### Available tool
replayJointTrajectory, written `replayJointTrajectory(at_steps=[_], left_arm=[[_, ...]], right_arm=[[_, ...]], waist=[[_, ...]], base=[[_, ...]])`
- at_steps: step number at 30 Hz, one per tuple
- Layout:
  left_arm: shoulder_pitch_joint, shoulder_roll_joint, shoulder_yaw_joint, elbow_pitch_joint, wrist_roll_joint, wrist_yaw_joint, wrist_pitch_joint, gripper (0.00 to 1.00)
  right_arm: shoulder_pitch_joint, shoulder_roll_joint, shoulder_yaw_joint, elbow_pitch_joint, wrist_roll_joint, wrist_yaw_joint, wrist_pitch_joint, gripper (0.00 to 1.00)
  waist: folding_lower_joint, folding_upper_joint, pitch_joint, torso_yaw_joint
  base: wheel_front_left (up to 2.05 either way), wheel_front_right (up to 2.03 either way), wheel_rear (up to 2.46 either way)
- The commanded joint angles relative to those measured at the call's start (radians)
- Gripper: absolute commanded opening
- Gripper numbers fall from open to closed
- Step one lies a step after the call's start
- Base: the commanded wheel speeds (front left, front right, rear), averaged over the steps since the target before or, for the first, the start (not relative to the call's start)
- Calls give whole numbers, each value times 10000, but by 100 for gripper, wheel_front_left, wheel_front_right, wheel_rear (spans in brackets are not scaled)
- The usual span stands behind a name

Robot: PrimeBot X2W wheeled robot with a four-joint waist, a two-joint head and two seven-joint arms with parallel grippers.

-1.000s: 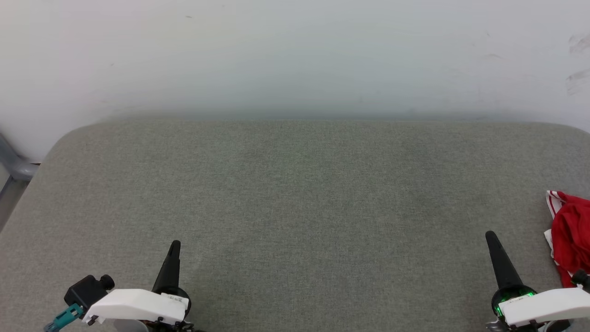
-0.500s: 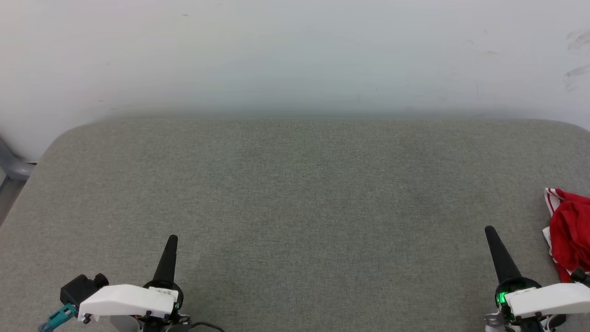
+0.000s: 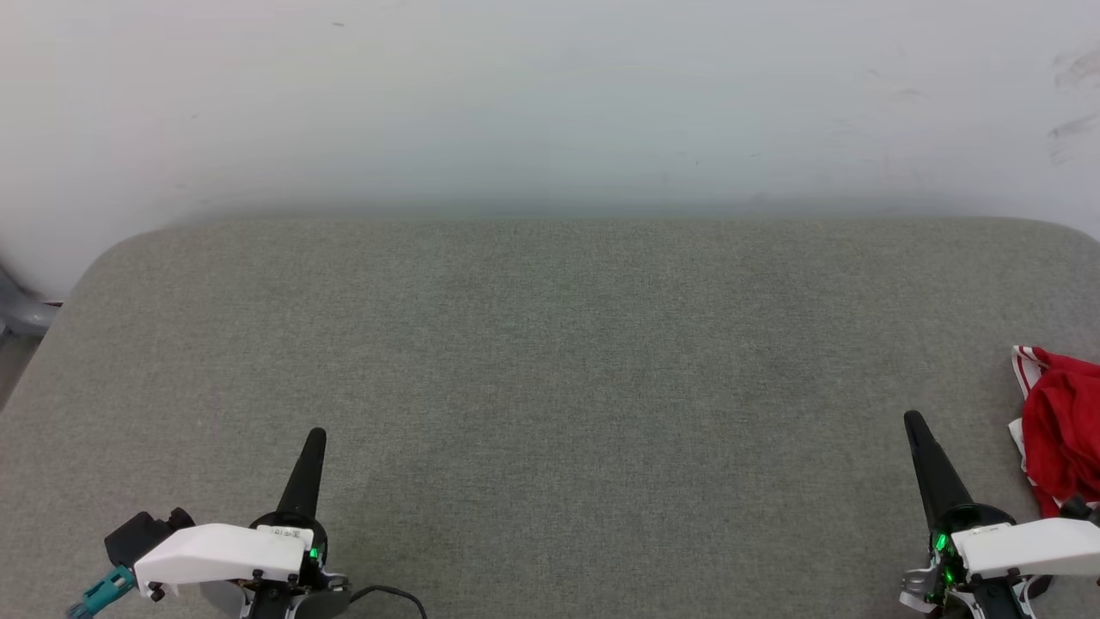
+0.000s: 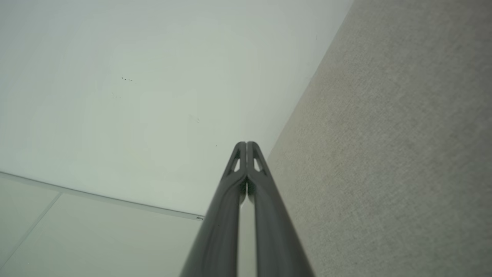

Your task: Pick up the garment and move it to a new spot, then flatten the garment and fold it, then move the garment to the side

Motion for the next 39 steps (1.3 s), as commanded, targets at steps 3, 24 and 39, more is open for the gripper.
replayJointTrajectory(at_steps=[3, 24, 39], left_arm=[[-221, -7, 80, -14, -345, -90, 97, 0], [-380, -47, 326, 47, -1980, -139, 522, 0], [-459, -76, 486, 90, -2946, -173, 768, 0]], right_arm=[[-288, -52, -13, 56, 365, -2, 40, 0], [-654, -27, -42, 540, 1957, -3, 160, 0], [-895, -6, -62, 820, 2885, -3, 249, 0]], waist=[[0, 0, 13, -13], [0, 0, 104, -110], [0, 0, 165, -175]], base=[[0, 0, 0], [0, 0, 0], [0, 0, 0]])
